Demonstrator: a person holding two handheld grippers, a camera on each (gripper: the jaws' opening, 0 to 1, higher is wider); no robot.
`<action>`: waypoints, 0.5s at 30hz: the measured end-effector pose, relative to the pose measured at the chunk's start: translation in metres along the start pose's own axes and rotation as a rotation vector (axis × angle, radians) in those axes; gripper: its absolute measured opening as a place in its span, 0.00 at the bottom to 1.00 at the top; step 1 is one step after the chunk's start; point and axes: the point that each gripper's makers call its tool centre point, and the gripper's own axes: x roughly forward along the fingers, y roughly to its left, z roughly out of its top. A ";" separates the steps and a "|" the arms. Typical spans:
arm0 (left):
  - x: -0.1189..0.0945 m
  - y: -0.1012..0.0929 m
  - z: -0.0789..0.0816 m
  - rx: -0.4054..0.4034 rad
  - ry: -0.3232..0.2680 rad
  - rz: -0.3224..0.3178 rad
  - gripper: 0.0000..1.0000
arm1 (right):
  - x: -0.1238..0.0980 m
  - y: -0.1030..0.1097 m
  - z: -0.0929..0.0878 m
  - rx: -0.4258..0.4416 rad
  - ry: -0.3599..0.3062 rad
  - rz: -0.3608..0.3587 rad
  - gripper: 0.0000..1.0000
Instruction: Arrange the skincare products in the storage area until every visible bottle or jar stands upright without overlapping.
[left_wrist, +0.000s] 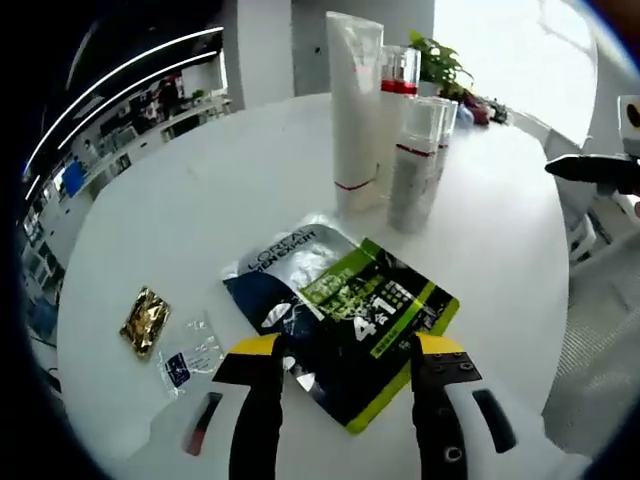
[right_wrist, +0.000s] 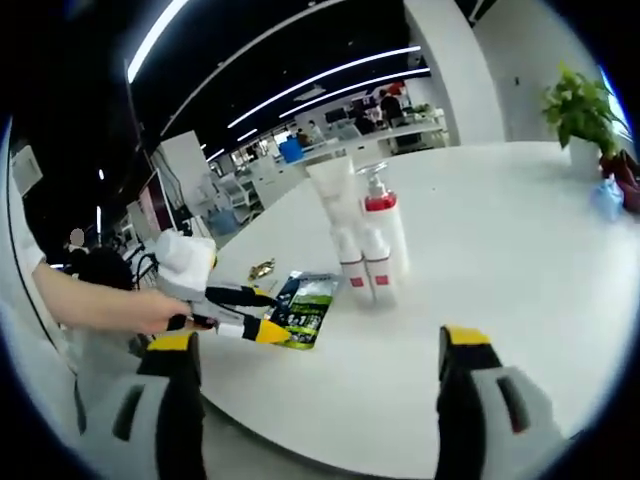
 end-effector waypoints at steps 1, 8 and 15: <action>0.000 -0.001 0.001 0.008 -0.001 0.001 0.48 | 0.000 0.000 0.000 0.001 0.000 -0.001 1.00; 0.006 0.002 0.005 0.010 -0.015 -0.008 0.48 | 0.000 0.000 -0.001 0.003 0.003 -0.002 1.00; 0.010 0.003 0.008 0.014 -0.016 -0.007 0.48 | 0.001 -0.001 -0.001 0.004 0.004 -0.005 1.00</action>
